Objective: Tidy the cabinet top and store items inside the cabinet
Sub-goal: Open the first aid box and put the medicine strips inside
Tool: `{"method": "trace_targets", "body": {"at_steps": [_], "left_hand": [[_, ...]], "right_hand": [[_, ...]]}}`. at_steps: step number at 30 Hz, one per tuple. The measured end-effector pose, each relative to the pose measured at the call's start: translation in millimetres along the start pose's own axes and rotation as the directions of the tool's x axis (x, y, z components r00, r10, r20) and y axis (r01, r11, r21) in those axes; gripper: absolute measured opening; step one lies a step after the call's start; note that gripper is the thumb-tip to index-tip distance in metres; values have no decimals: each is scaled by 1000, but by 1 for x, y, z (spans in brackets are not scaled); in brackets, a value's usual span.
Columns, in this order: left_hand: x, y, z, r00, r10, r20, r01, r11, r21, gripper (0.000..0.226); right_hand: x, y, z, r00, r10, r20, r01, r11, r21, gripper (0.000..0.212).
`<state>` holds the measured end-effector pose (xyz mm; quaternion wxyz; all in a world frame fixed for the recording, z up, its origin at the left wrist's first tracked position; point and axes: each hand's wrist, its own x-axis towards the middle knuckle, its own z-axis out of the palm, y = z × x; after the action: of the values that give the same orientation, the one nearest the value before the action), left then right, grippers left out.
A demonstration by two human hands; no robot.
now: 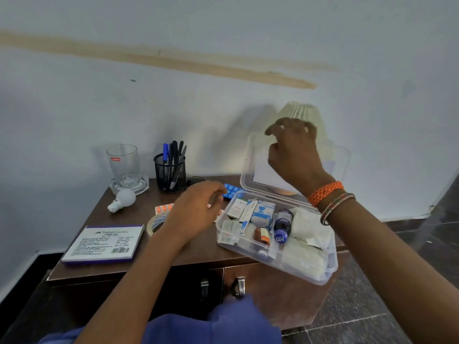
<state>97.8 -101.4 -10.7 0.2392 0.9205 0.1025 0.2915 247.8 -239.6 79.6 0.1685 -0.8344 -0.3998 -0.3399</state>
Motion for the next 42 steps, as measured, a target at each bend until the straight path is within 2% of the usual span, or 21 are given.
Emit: {"method": "trace_targets", "body": {"at_steps": [2, 4, 7, 10, 15, 20, 22, 31, 35, 37, 39, 42], "left_hand": [[3, -8, -13, 997, -56, -52, 55, 998, -25, 23], [6, -19, -27, 997, -65, -39, 68, 994, 85, 26], [8, -37, -40, 997, -71, 8, 67, 967, 247, 28], [10, -45, -41, 995, -91, 34, 78, 958, 275, 29], [14, -54, -36, 989, -116, 94, 85, 954, 289, 31], [20, -60, -33, 978, -150, 146, 102, 951, 294, 30], [23, -61, -33, 971, -169, 166, 114, 949, 295, 30], [25, -55, -27, 940, -210, 268, 115, 936, 332, 34], [25, -57, -27, 942, -211, 262, 126, 943, 307, 35], [25, -58, -27, 948, -218, 234, 150, 948, 279, 34], [23, -59, -27, 958, -219, 183, 170, 953, 251, 32], [21, -62, -26, 969, -224, 105, 203, 962, 184, 26]], "right_hand": [[6, -21, 6, 994, -93, 61, 87, 991, 99, 37], [10, -41, 18, 970, -187, 153, 163, 974, 158, 35], [14, -60, 42, 902, -220, 371, 162, 970, 180, 34], [21, -68, 64, 817, -150, 557, 118, 989, 93, 33], [31, -82, 108, 679, -60, 732, 93, 996, -5, 37], [46, -88, 135, 413, 67, 908, 225, 959, -173, 48], [51, -89, 137, 367, 98, 925, 255, 946, -201, 46], [54, -83, 151, 363, 128, 923, 192, 959, -209, 45], [51, -77, 161, 438, 104, 893, 130, 975, -178, 43], [51, -75, 162, 471, 83, 878, 105, 983, -150, 51], [50, -75, 162, 542, 58, 838, 66, 992, -111, 60], [52, -75, 155, 640, 38, 767, -68, 998, 8, 57]]}}
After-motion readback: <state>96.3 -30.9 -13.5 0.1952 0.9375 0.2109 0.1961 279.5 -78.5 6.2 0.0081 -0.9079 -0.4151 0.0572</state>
